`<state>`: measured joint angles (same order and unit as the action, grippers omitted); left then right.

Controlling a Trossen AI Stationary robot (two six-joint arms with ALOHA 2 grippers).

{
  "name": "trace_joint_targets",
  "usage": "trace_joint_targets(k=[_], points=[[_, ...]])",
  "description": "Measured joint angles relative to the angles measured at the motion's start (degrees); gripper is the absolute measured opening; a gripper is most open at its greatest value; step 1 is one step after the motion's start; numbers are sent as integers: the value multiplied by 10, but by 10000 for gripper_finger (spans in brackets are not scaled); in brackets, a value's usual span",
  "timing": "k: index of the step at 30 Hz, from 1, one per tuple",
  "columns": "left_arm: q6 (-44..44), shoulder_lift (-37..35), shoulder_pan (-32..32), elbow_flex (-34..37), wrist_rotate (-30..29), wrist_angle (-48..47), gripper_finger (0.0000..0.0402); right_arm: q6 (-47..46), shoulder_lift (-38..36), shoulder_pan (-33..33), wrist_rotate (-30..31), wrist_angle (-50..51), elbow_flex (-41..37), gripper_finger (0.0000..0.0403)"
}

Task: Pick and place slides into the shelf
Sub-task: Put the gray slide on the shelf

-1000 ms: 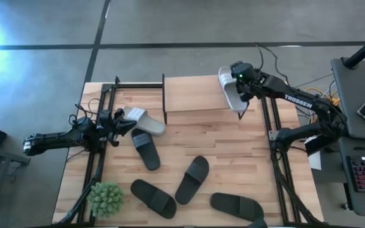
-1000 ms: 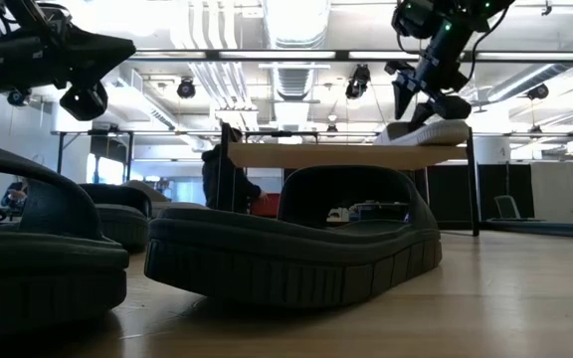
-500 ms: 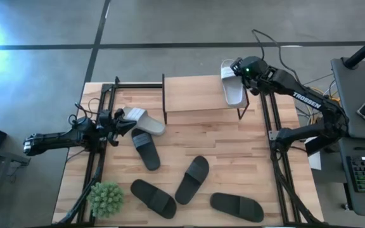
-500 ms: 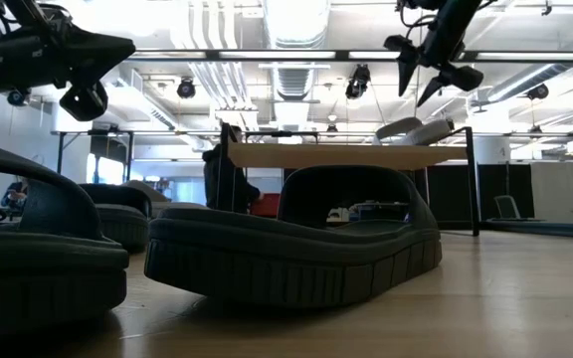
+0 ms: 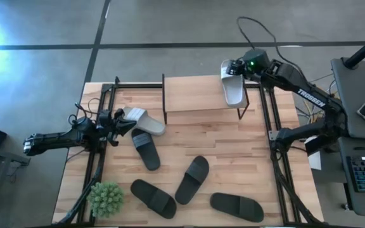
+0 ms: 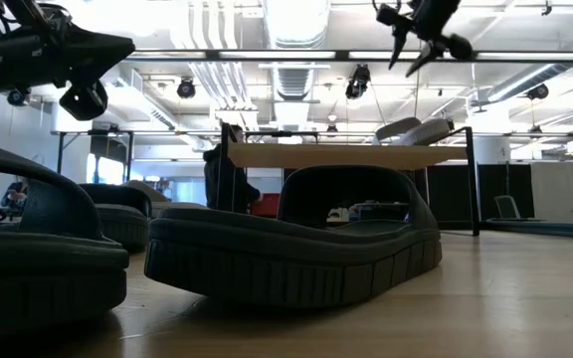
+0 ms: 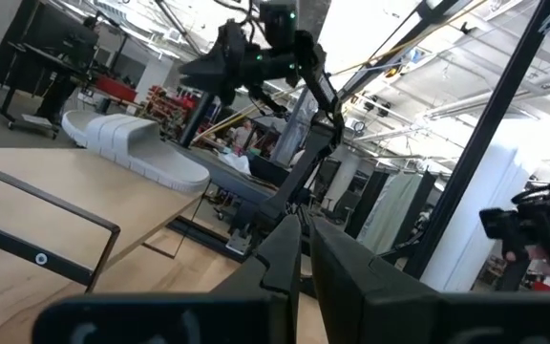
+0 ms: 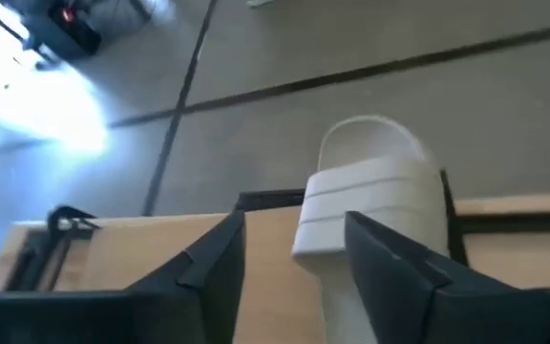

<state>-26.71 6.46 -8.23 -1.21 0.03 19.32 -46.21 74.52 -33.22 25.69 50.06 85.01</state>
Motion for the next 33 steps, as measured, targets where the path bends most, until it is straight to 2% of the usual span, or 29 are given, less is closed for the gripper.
trace_joint_targets(k=[6, 7, 12, 18, 22, 33], points=[[0, 0, 0, 0, 0, 0, 13, 75, 77, -8, 15, 70, 69, 27], [0, 0, 0, 0, 0, 0, 13, 82, 92, -10, 30, 82, 78, 20], [0, 0, 0, 0, 0, 0, 13, 106, 165, -32, 51, 148, 120, 11], [-1, 0, 0, 0, 0, 0, 13, 119, 224, -35, 154, 214, 160, 9], [-1, 0, 0, 0, 0, 0, 13, 128, 250, -49, 161, 267, 164, 9], [-1, 1, 0, 0, 3, 0, 13, 177, 268, -55, 37, 267, 162, 8]])
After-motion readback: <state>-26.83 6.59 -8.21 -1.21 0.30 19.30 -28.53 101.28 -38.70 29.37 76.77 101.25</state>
